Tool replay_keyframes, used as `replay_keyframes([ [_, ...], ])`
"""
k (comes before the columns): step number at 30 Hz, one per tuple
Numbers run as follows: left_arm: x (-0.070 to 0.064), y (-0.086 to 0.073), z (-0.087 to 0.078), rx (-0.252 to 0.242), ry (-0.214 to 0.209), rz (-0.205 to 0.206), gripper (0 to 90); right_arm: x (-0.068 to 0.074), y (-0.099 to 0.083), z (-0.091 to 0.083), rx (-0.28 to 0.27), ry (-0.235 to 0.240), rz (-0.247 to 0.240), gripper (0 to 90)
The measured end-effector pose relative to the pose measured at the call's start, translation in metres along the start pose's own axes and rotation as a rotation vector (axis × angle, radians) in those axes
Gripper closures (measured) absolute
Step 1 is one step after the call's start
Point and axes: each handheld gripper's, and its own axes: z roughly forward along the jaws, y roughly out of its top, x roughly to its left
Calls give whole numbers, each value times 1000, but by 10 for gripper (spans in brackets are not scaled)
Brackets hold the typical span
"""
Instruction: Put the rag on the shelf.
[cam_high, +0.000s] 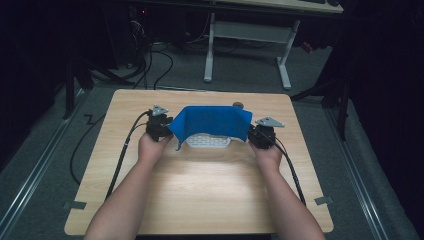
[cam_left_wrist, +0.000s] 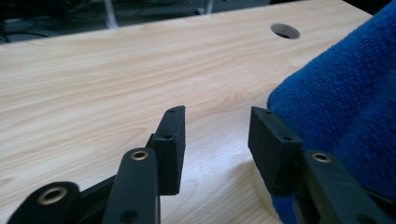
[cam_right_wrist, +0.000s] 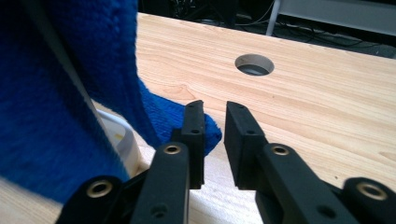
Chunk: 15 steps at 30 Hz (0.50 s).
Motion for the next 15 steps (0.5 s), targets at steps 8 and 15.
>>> replay_keyframes([
  [8, 8, -6, -21, -12, 43, 5, 543, -7, 2, -14, -2, -26, 12, 722],
  [15, 12, -8, -36, -24, 61, 5, 538, -10, 7, -24, -14, -38, 10, 695],
])
